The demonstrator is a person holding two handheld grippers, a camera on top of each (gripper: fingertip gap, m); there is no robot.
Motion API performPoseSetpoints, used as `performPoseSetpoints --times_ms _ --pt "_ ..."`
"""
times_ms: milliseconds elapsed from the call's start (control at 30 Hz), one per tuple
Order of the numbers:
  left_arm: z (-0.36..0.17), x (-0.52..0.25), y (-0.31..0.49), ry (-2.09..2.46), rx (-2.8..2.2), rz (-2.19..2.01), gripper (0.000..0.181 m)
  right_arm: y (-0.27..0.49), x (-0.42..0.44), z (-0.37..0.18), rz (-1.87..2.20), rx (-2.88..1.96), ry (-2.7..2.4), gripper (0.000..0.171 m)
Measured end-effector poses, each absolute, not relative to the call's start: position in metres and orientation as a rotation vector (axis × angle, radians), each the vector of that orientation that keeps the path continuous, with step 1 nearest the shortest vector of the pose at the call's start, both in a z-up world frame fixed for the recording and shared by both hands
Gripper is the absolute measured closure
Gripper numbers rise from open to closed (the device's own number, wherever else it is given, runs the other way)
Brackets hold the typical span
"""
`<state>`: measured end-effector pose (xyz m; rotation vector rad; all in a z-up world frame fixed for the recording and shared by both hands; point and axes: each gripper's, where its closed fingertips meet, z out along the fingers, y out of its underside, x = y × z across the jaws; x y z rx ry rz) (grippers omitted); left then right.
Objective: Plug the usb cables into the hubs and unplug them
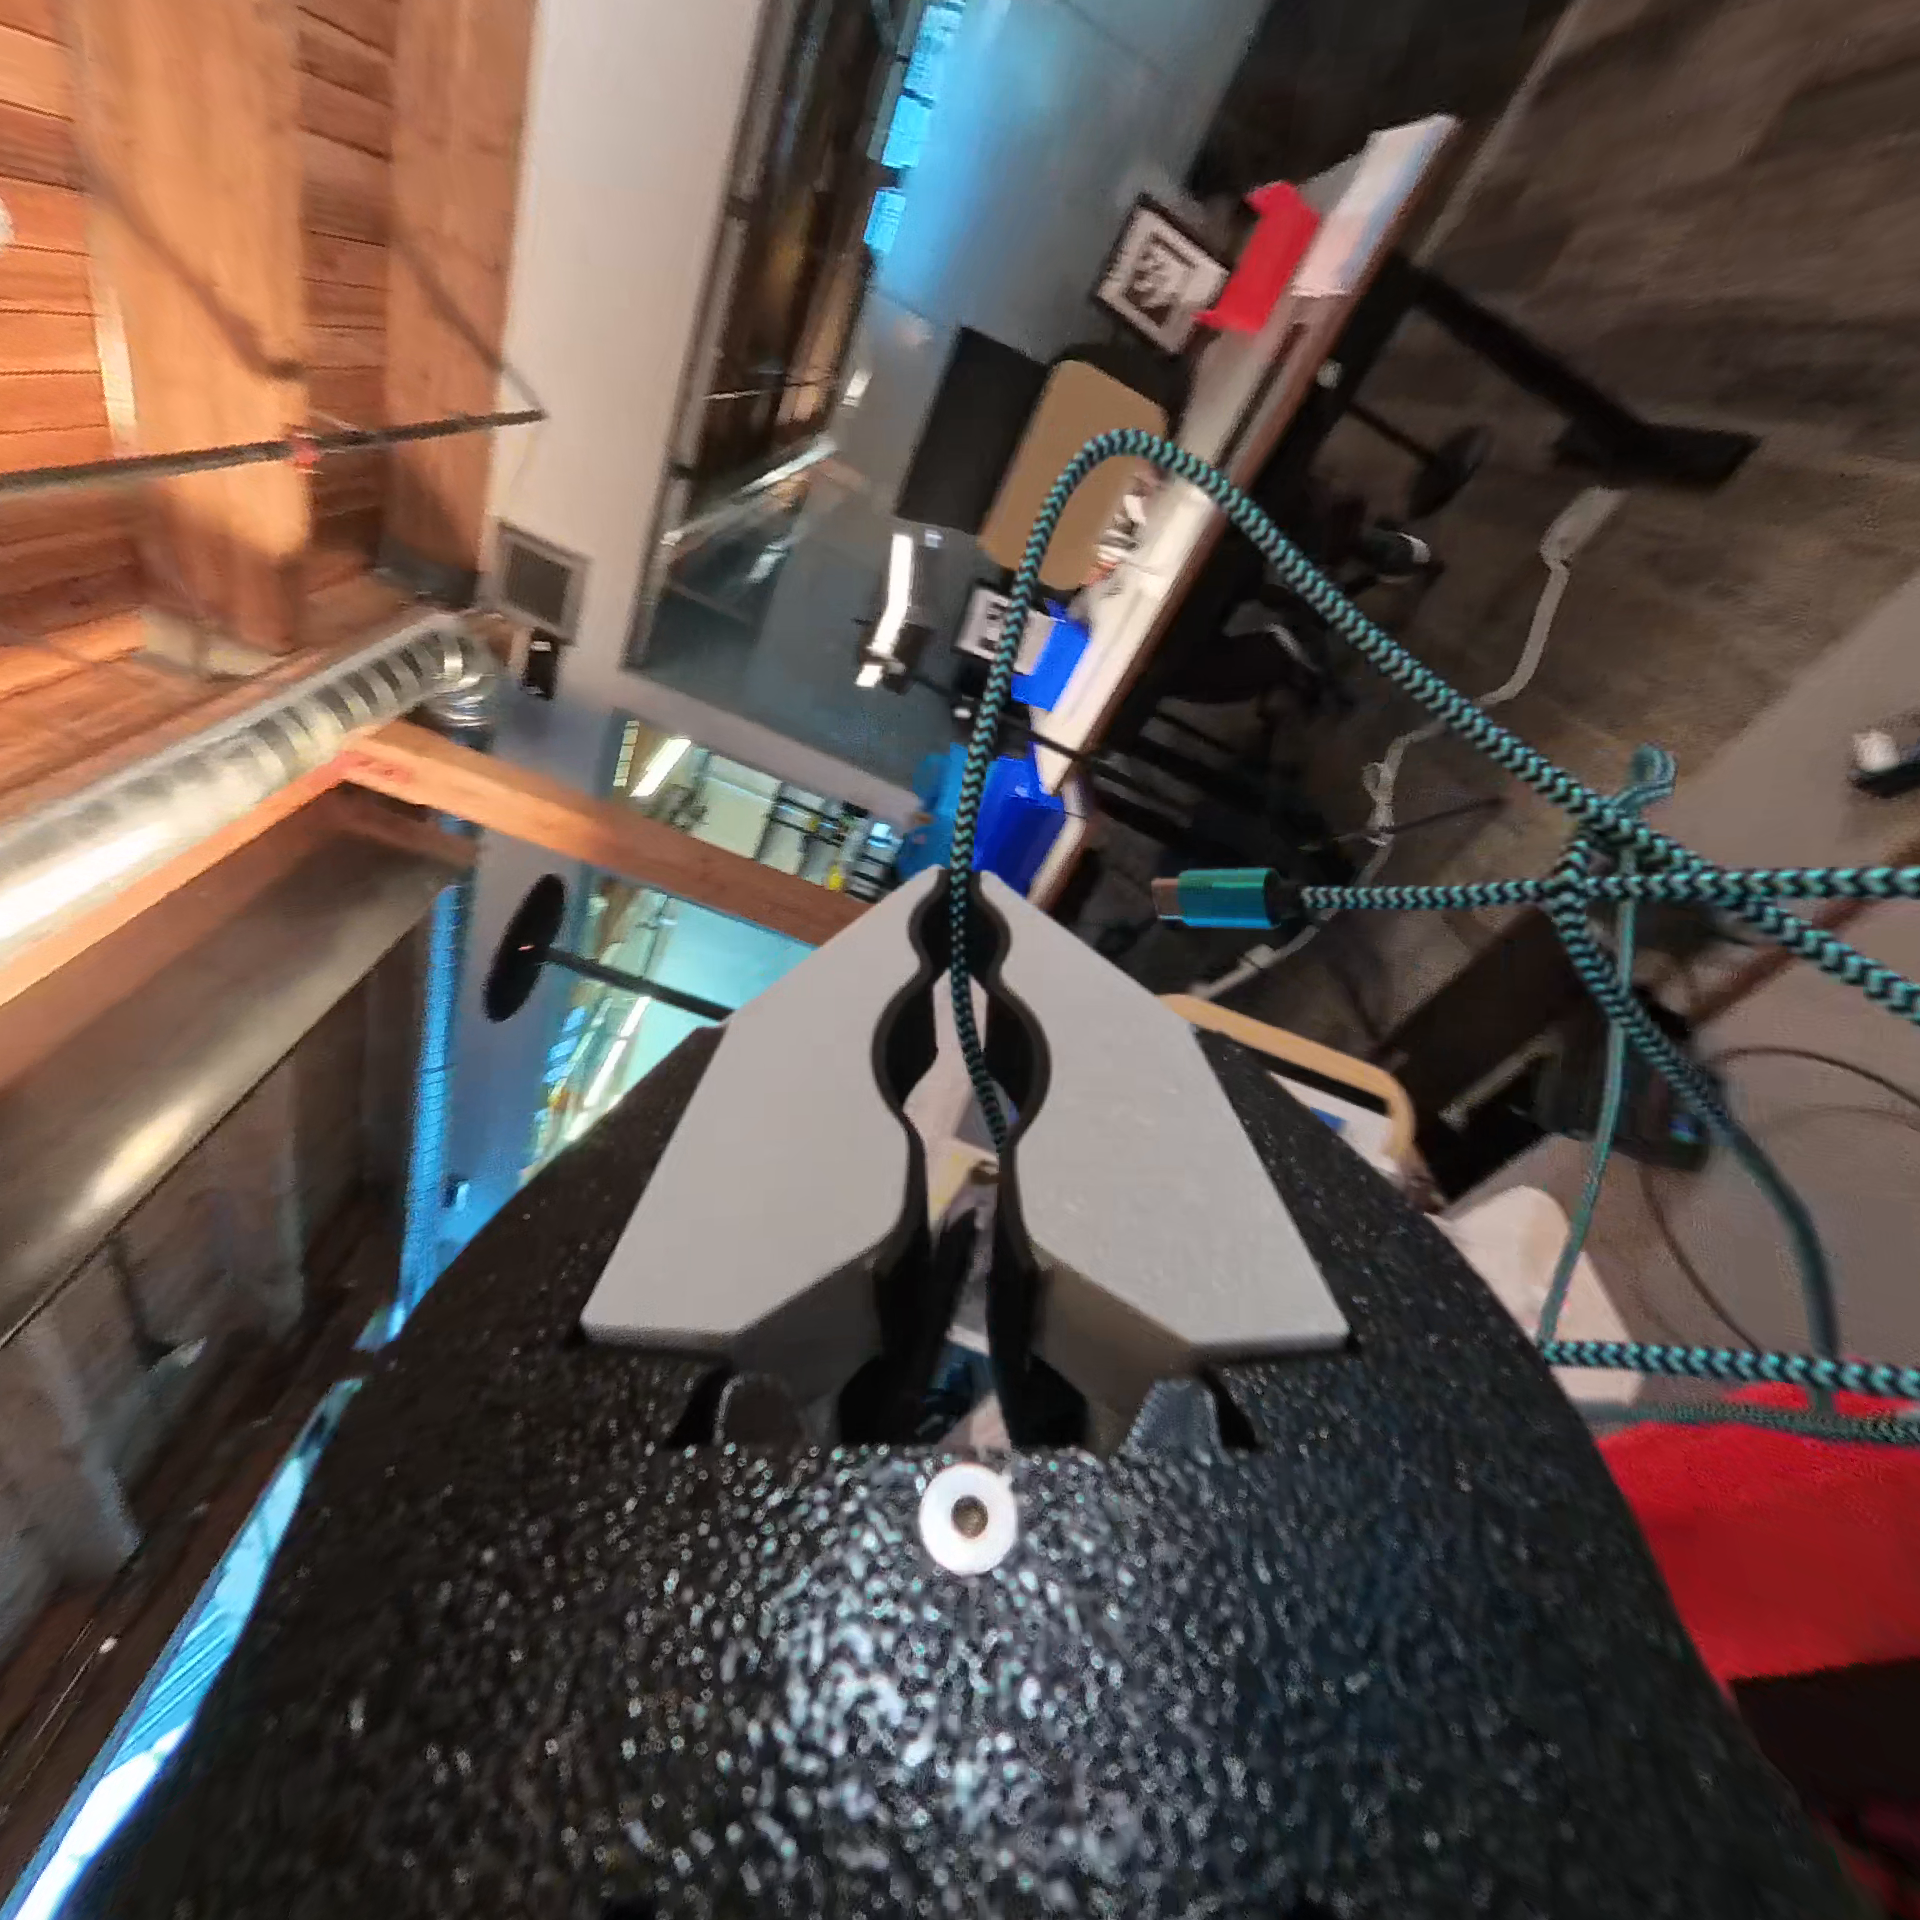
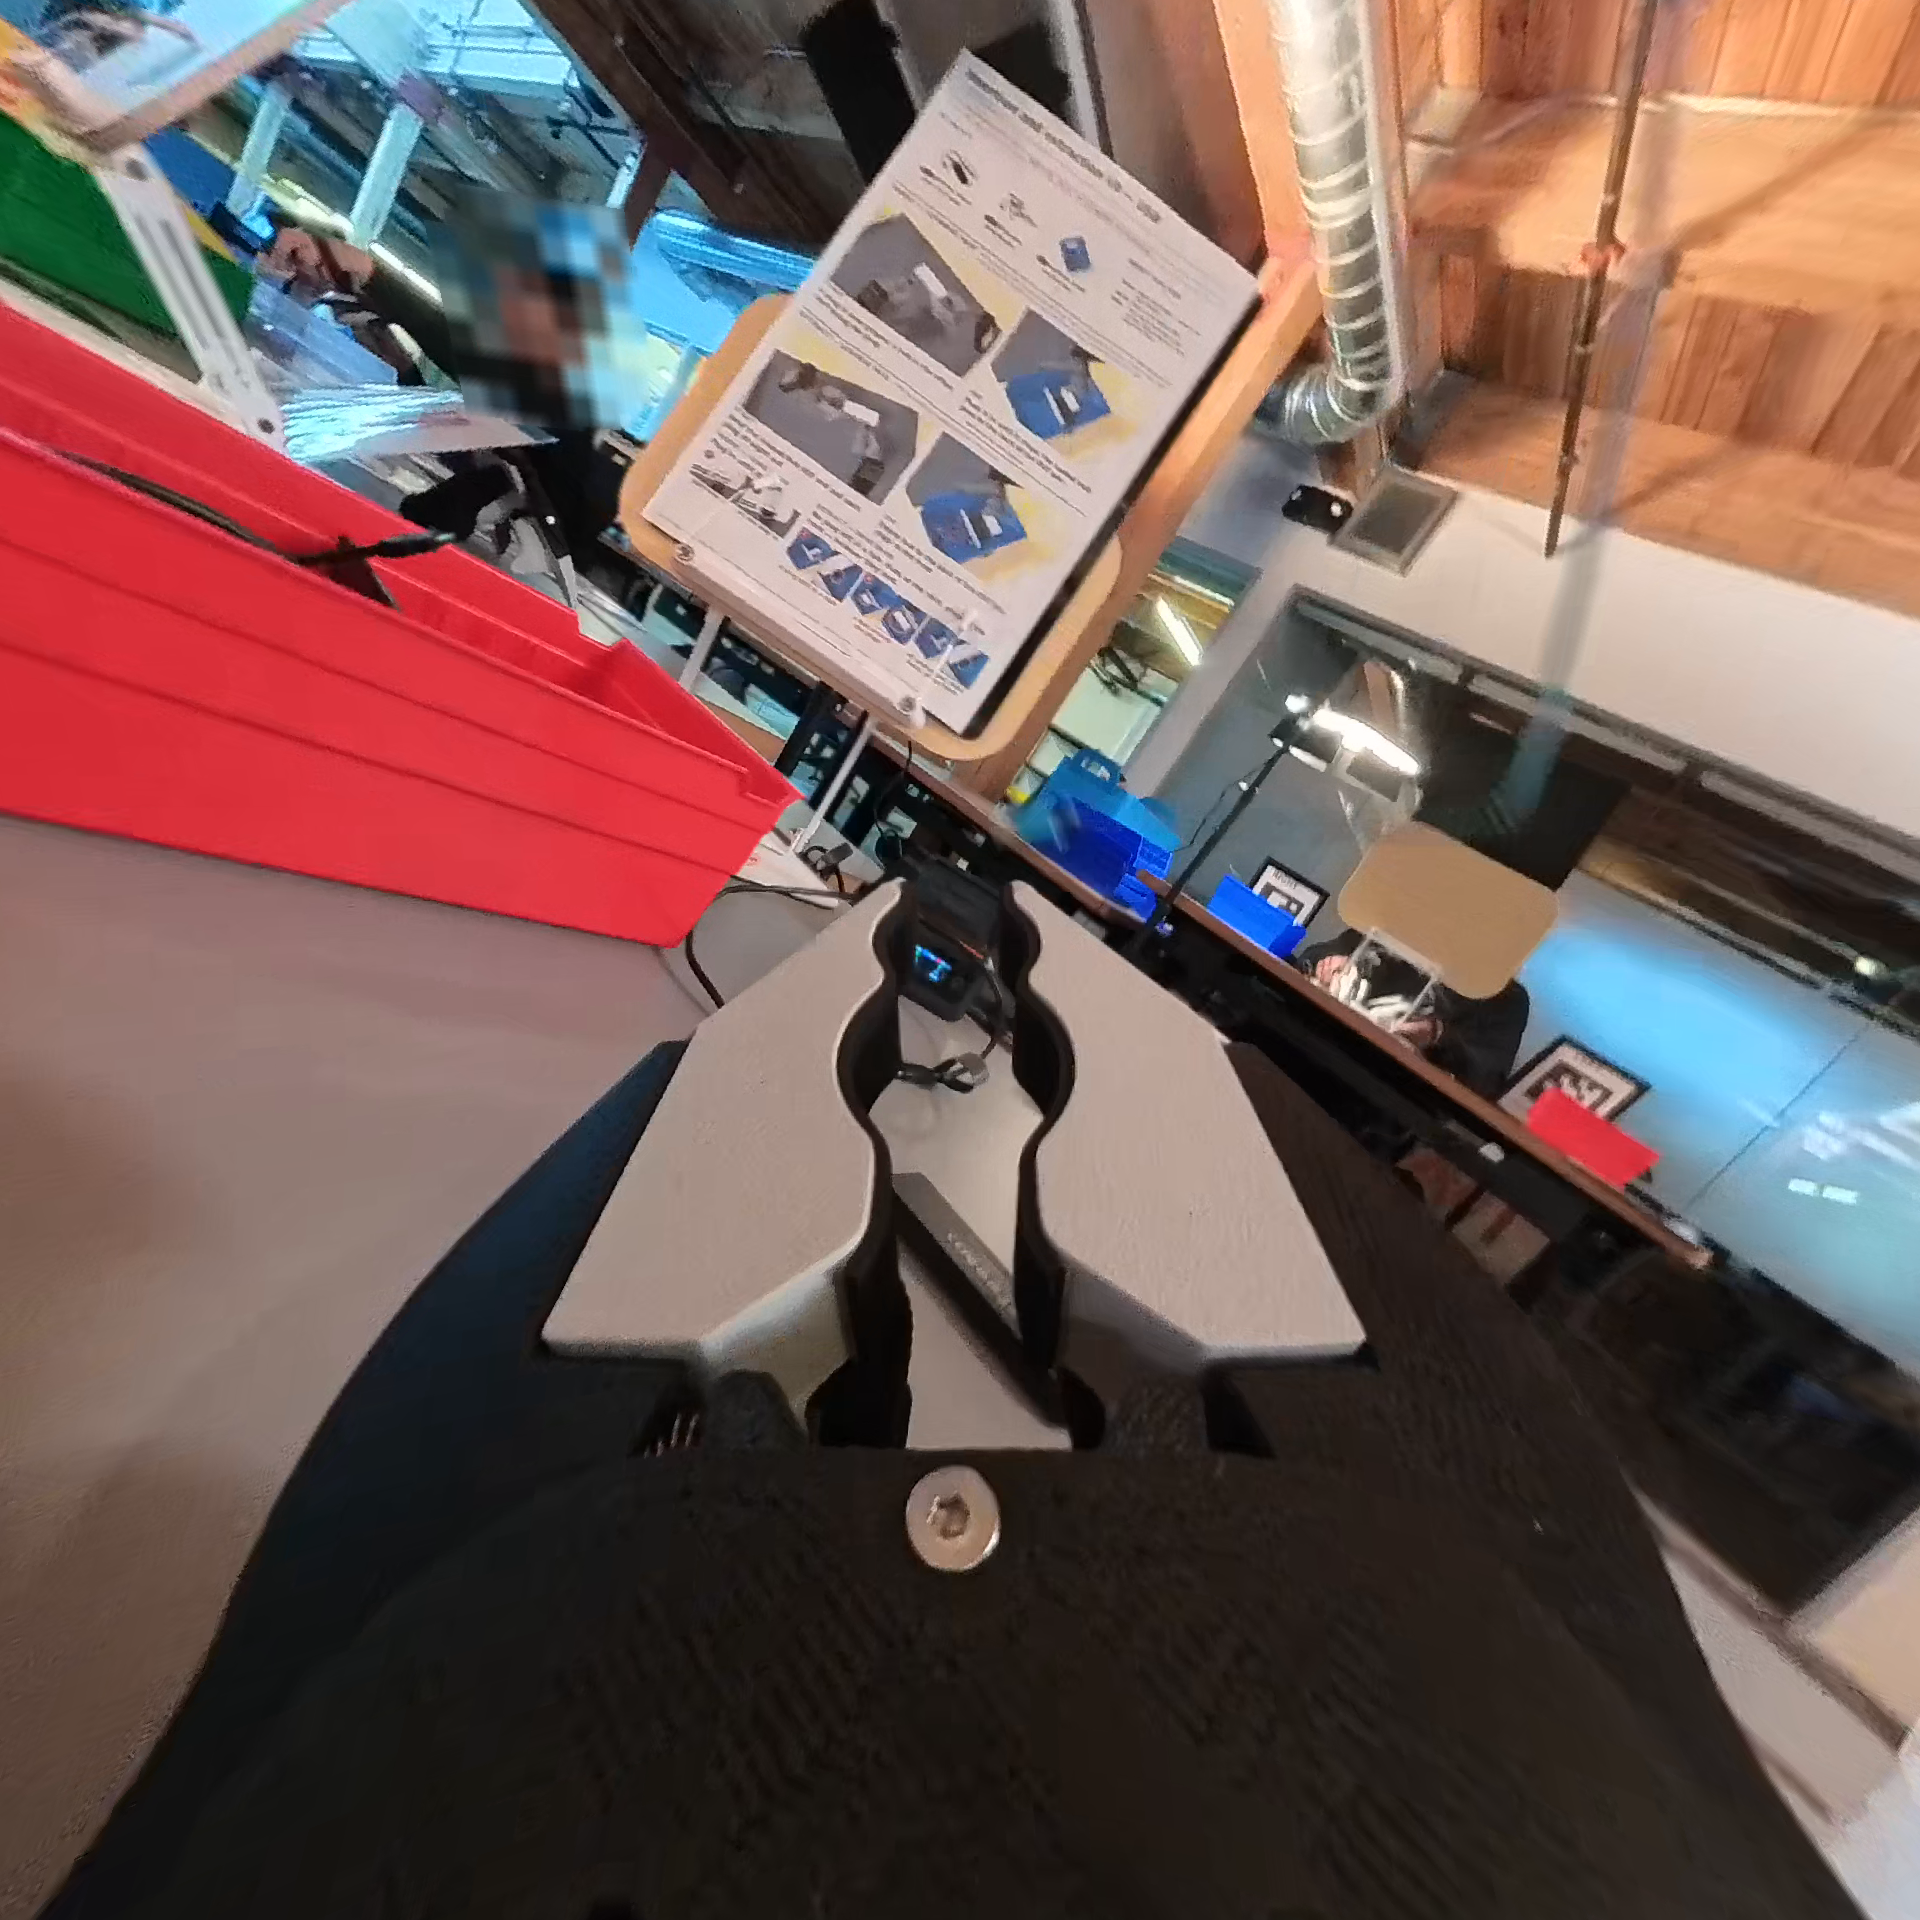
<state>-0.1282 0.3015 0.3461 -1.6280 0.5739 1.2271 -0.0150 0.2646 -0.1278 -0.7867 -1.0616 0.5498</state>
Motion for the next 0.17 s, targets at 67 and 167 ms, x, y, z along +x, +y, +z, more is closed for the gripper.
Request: performPoseSetpoints --times_ms 67,167 --pt "0.302 -0.122 0.331 0.642 -1.705 1.193 0.181 0.25 -0.018 -0.128 0.514 -0.707 -1.112 0.158" --pt "0.22 -0.118 0.372 0.767 -1.827 1.148 0.181 0.216 -0.032 -0.137 0.451 -0.556 -1.24 0.158"
